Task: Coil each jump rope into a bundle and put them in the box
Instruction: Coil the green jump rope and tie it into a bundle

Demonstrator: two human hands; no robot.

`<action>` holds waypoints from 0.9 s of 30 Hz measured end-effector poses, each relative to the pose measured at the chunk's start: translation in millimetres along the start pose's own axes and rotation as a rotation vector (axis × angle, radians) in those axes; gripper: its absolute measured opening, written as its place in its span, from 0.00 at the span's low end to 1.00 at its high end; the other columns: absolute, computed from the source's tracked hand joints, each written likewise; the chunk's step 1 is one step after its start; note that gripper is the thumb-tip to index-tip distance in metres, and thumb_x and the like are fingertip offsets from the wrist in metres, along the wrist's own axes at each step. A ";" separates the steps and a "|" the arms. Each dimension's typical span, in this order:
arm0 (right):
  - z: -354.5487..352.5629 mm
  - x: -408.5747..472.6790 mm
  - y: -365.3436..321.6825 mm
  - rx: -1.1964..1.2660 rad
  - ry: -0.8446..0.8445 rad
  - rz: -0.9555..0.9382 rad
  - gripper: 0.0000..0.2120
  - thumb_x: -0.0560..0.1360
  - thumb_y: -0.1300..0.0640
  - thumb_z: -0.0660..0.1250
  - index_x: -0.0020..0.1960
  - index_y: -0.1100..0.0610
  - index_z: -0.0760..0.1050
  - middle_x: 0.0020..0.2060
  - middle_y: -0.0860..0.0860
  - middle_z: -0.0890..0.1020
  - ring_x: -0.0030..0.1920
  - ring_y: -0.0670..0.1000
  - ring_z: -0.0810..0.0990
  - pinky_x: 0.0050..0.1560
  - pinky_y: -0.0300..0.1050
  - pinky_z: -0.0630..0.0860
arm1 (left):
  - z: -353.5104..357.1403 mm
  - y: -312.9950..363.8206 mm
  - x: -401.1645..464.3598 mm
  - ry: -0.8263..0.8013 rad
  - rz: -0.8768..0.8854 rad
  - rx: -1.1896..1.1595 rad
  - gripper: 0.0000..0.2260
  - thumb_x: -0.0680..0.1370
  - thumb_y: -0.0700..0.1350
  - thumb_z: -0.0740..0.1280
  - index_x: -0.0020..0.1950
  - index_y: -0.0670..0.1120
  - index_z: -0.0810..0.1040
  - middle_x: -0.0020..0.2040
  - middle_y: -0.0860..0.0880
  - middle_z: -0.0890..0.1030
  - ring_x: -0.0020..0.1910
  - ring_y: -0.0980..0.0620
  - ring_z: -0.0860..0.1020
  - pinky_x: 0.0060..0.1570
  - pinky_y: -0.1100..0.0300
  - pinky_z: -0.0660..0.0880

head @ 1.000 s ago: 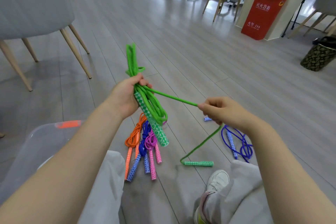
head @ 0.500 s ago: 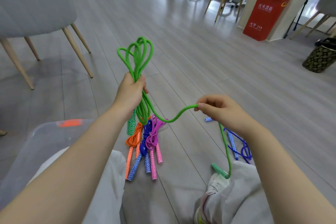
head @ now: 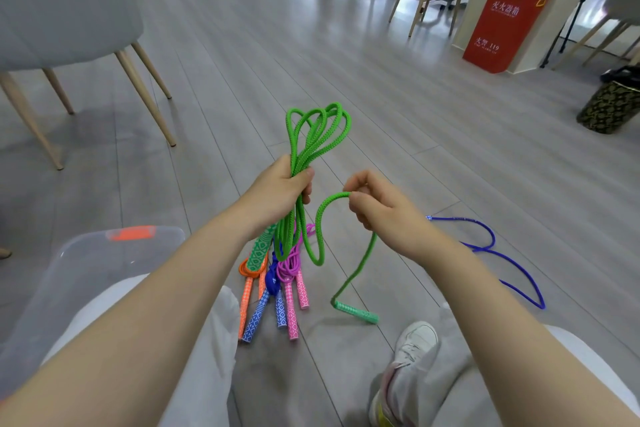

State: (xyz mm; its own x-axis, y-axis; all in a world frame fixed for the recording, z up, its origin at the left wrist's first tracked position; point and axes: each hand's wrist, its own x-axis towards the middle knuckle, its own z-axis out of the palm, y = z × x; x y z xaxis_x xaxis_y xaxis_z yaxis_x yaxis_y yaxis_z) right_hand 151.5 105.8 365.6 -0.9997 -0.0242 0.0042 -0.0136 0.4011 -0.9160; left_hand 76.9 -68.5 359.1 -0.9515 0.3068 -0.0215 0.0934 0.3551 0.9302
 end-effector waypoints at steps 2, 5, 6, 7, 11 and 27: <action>-0.7 0.9 1.8 0.022 0.029 0.015 0.07 0.78 0.62 0.60 0.46 0.51 0.71 0.33 0.47 0.72 0.36 0.49 0.69 0.40 0.48 0.68 | 0.9 0.9 -1.1 -0.039 -0.020 -0.061 0.06 0.81 0.46 0.61 0.46 0.46 0.71 0.35 0.51 0.76 0.35 0.53 0.77 0.39 0.56 0.74; 1.3 0.4 1.3 -0.063 0.016 -0.058 0.06 0.78 0.61 0.64 0.45 0.50 0.74 0.36 0.46 0.76 0.38 0.46 0.73 0.44 0.45 0.72 | 2.2 2.5 -3.9 -0.117 -0.041 -0.112 0.06 0.81 0.45 0.61 0.45 0.46 0.71 0.36 0.51 0.76 0.34 0.54 0.76 0.40 0.55 0.74; 2.6 0.9 1.7 -0.079 0.020 -0.085 0.07 0.77 0.61 0.65 0.45 0.49 0.76 0.38 0.46 0.78 0.40 0.46 0.76 0.46 0.45 0.74 | 2.5 2.9 -5.0 -0.144 -0.043 -0.087 0.07 0.81 0.46 0.61 0.46 0.46 0.73 0.36 0.51 0.77 0.34 0.55 0.76 0.41 0.55 0.74; 4.0 1.2 1.9 -0.077 0.031 -0.114 0.08 0.77 0.61 0.67 0.44 0.48 0.77 0.40 0.48 0.80 0.42 0.47 0.78 0.48 0.45 0.75 | 2.9 3.0 -6.3 -0.168 -0.045 -0.059 0.07 0.81 0.47 0.61 0.47 0.45 0.74 0.38 0.51 0.78 0.35 0.56 0.76 0.41 0.56 0.74; 11.7 3.8 5.9 -0.067 0.081 -0.223 0.12 0.73 0.63 0.72 0.42 0.45 0.79 0.41 0.48 0.82 0.44 0.46 0.81 0.47 0.39 0.75 | 8.2 7.3 -11.2 -0.274 -0.105 -0.129 0.12 0.81 0.46 0.62 0.59 0.40 0.75 0.43 0.44 0.77 0.38 0.53 0.77 0.40 0.59 0.75; -9.0 0.1 14.0 -0.673 0.077 0.004 0.26 0.63 0.27 0.65 0.38 0.51 0.75 0.28 0.46 0.74 0.30 0.45 0.72 0.31 0.43 0.69 | -3.8 10.9 -21.0 -0.779 -0.149 -0.083 0.05 0.82 0.42 0.59 0.50 0.43 0.73 0.37 0.48 0.71 0.38 0.52 0.74 0.45 0.57 0.72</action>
State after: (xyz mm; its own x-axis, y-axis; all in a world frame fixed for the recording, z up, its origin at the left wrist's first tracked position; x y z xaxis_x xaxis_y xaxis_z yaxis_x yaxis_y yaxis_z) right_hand 151.0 119.6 356.4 -0.9980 0.0341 0.0529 0.0055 0.8845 -0.4666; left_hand 96.8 -74.5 371.1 -0.4708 0.8011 -0.3694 -0.0699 0.3835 0.9209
